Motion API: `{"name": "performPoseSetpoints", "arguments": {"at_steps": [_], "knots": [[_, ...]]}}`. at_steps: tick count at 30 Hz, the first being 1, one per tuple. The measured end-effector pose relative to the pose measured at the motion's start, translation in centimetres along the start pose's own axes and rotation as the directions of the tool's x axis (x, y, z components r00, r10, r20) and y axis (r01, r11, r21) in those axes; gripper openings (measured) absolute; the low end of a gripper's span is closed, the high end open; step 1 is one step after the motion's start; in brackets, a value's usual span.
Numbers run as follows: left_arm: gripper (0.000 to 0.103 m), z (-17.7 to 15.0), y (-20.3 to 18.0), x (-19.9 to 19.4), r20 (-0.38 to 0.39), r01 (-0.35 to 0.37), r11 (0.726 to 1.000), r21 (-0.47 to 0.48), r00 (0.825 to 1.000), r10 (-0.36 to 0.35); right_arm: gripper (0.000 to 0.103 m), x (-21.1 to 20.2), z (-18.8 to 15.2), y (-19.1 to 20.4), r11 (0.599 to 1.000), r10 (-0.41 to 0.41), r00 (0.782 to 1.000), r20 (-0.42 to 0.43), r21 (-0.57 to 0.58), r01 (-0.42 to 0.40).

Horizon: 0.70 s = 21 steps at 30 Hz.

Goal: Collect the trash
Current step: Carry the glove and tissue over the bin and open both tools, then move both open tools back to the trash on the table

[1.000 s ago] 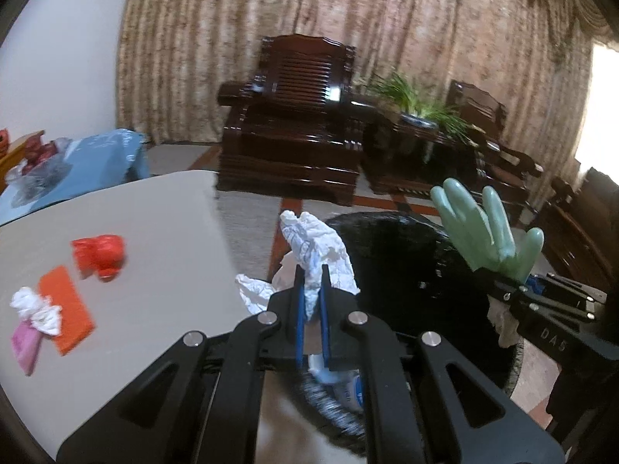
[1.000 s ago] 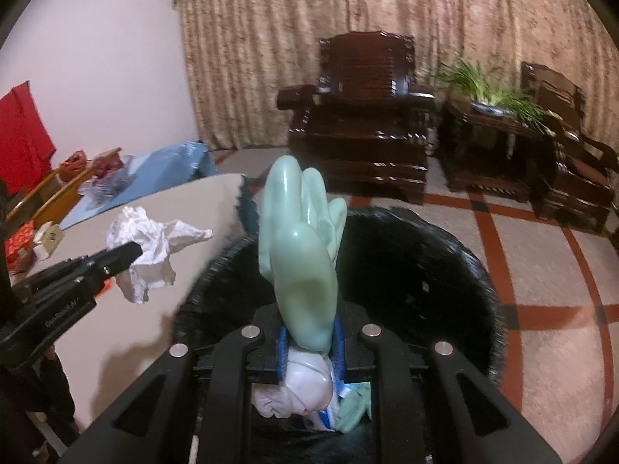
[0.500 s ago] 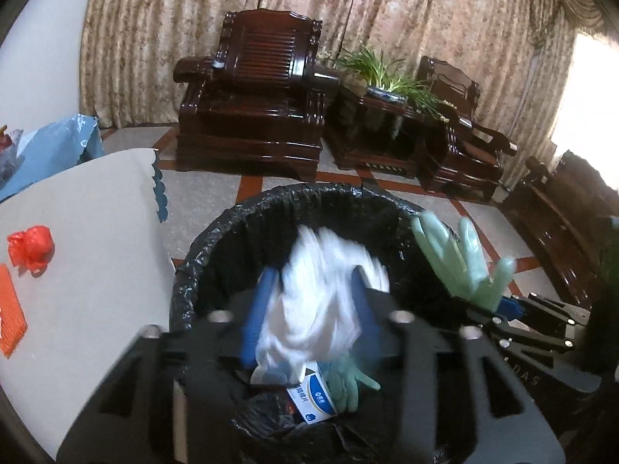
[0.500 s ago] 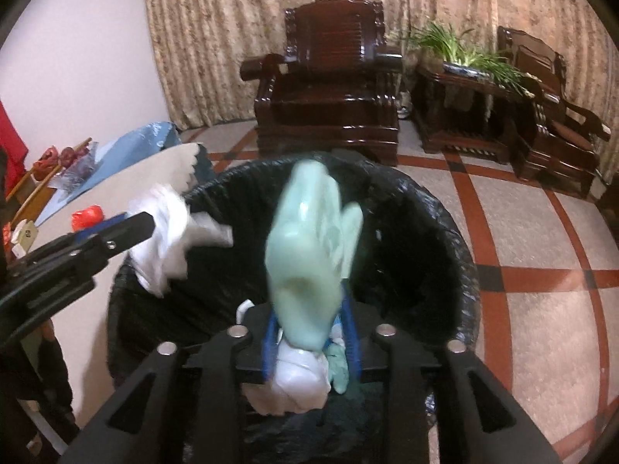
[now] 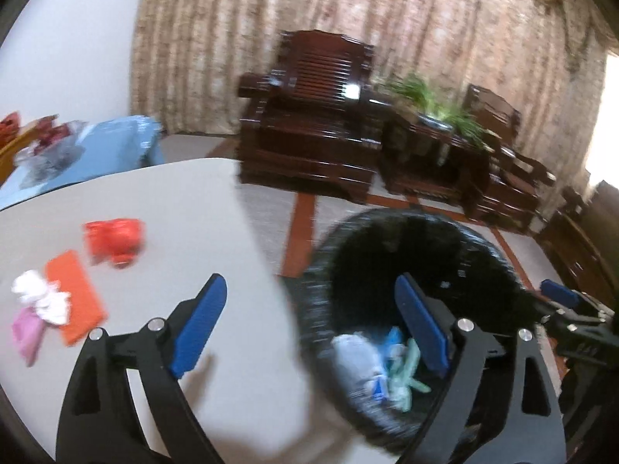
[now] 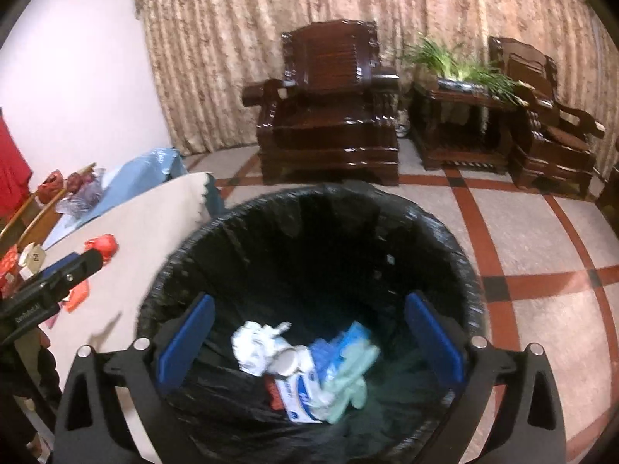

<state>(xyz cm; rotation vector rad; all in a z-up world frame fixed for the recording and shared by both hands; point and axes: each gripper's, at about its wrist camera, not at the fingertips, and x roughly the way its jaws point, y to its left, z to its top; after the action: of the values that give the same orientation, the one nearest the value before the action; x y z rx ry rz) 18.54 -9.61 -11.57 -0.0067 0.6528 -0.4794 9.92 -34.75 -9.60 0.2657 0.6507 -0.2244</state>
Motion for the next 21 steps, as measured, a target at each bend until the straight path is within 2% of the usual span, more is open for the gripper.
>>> {"name": "performPoseSetpoints", "arguments": {"at_steps": [4, 7, 15, 18, 21], "knots": [[0.087, -0.1, 4.4, -2.4, 0.014, -0.094, 0.994, -0.046, 0.995, 0.095, 0.097, 0.4, 0.7, 3.5, 0.997, 0.061, 0.998, 0.010, -0.048, -0.060], [0.087, -0.4, 8.0, -4.4, 0.021, -0.176, 0.982, -0.075, 0.984, 0.178, 0.097, 1.1, 0.9, 6.9, 0.988, 0.122, 0.993, 0.006, -0.094, -0.121], [0.087, -2.1, 17.0, -8.2, -0.016, -0.358, 0.923, -0.142, 0.933, 0.360, 0.097, 2.7, 0.8, 16.7, 0.934, 0.258, 0.966, -0.002, -0.256, -0.250], [0.086, -2.7, 19.8, -8.5, -0.033, -0.401, 0.901, -0.164, 0.916, 0.401, 0.097, 3.6, 0.7, 19.3, 0.917, 0.292, 0.956, -0.012, -0.281, -0.283], [0.086, -3.3, 21.5, -8.3, -0.055, -0.422, 0.889, -0.178, 0.906, 0.420, 0.097, 5.1, 0.2, 21.8, 0.903, 0.316, 0.948, -0.039, -0.296, -0.313]]}}
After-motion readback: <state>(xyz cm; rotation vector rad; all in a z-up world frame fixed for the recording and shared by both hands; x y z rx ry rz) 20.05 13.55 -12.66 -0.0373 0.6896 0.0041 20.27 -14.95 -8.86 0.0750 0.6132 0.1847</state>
